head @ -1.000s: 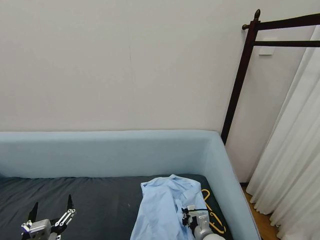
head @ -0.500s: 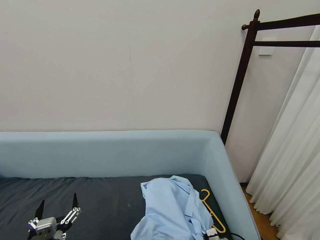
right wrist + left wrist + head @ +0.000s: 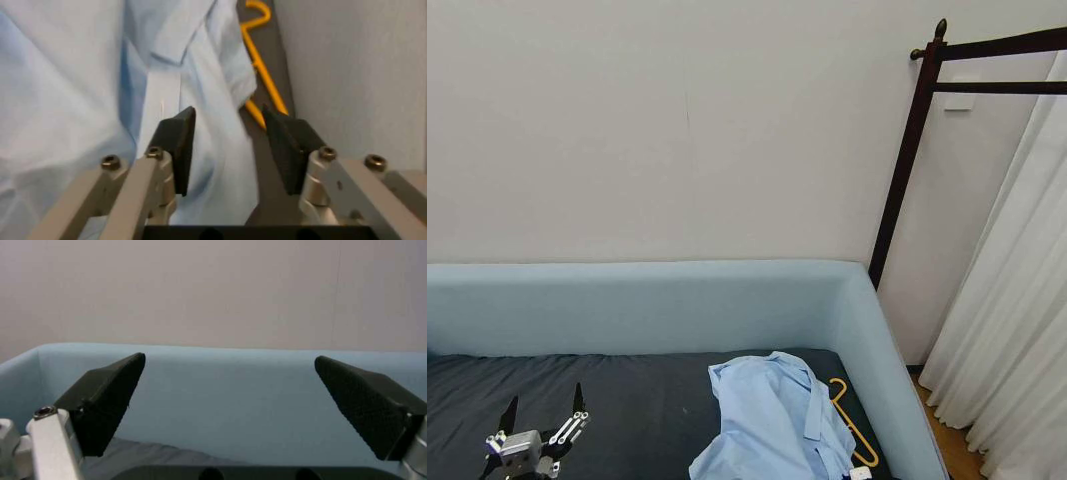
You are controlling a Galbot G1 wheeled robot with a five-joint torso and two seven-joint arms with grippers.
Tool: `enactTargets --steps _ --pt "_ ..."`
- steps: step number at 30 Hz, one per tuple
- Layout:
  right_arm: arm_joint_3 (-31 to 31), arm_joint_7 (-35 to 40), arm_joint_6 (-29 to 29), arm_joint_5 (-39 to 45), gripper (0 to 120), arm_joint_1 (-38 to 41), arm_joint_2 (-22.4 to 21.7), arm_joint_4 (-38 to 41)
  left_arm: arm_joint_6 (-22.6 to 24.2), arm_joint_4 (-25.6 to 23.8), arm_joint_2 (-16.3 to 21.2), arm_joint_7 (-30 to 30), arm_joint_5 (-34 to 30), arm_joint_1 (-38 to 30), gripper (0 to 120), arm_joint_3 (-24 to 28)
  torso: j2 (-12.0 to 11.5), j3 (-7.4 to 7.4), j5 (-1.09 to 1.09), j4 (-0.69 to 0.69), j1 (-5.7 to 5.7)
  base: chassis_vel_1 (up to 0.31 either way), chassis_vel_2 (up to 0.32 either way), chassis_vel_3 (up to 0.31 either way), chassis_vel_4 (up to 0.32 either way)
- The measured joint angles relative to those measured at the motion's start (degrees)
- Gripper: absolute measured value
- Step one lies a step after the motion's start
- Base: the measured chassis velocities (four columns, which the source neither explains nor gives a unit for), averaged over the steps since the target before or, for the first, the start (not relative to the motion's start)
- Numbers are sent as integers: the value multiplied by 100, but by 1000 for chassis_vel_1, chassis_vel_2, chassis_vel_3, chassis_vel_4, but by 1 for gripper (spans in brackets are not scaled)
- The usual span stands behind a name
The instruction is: Pick up the clothes from the sofa and hang them on the clothes hanger.
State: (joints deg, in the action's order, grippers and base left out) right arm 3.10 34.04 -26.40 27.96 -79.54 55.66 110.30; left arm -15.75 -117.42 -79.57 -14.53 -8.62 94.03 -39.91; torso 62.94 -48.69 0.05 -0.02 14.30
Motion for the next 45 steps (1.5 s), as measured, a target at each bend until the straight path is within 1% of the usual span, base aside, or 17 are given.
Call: enactTargets --steps 1,4,5,8,9,10,13,16,18,20,25,31,37,39,41,42,45 --pt "0 0 0 0 44 0 0 0 0 0 0 0 0 0 100 0 0 0 0 0 0 0 0 0 0" --pt "28 -24 87 141 55 -53 -62 374 -7 36 10 -2 -4 -27 100 -6 0 0 0 0 0 0 0 0 0" --pt "28 -24 87 141 55 -53 -62 374 -7 36 10 -2 -4 -27 100 -6 0 0 0 0 0 0 0 0 0" --pt "-23 -286 376 180 71 139 5 396 -7 51 5 -2 -2 -46 100 4 0 0 0 0 0 0 0 0 0" --pt "-96 -475 589 48 76 298 64 195 -7 62 -6 -1 6 -51 100 11 0 0 0 0 0 0 0 0 0" --pt "-96 -475 589 48 76 298 64 195 -7 62 -6 -1 6 -51 100 11 0 0 0 0 0 0 0 0 0" --pt "-458 -943 909 -581 90 837 269 -688 -7 94 -41 2 36 -54 100 19 -1 -1 1 1 0 0 0 0 0" --pt "-711 -1148 909 -879 97 1153 386 -1222 -7 94 -51 3 44 -43 100 15 -1 -1 2 1 0 0 0 0 0" --pt "-879 -1280 737 -1225 100 1389 486 -1626 -6 91 -54 3 46 -23 100 -25 -1 -1 1 1 0 0 0 0 0" --pt "-960 -1332 511 -1605 100 1544 540 -1896 -6 76 -51 2 38 6 100 -82 -1 -1 1 1 0 0 0 0 0" --pt "-1036 -1322 279 -1985 100 1652 546 -2128 -37 71 -70 -1 30 37 100 -138 -1 0 1 1 0 0 0 0 0" --pt "-1074 -1307 99 -2344 100 1637 538 -2295 -46 72 -118 -2 56 11 100 -87 -1 0 1 0 0 0 0 0 0" --pt "-1036 -1270 140 -2718 100 1709 573 -2548 -46 82 -172 0 124 -16 100 6 -1 -1 1 -1 0 0 0 0 0" --pt "-1017 -1210 238 -2809 98 1811 610 -2673 -40 94 -185 1 141 -27 100 24 -1 0 1 0 0 0 0 0 0" --pt "-1013 -1184 284 -2921 90 1910 662 -2809 -35 96 -186 1 144 -31 100 22 -1 0 1 0 0 0 0 0 0" --pt "-1013 -1184 284 -2921 90 1910 662 -2809 -35 96 -186 1 144 -31 100 22 -1 0 1 0 0 0 0 0 0" --pt "-1026 -1176 285 -2972 75 1987 690 -2888 -33 98 -167 0 137 -28 100 -13 -1 0 1 0 1 0 0 0 0"
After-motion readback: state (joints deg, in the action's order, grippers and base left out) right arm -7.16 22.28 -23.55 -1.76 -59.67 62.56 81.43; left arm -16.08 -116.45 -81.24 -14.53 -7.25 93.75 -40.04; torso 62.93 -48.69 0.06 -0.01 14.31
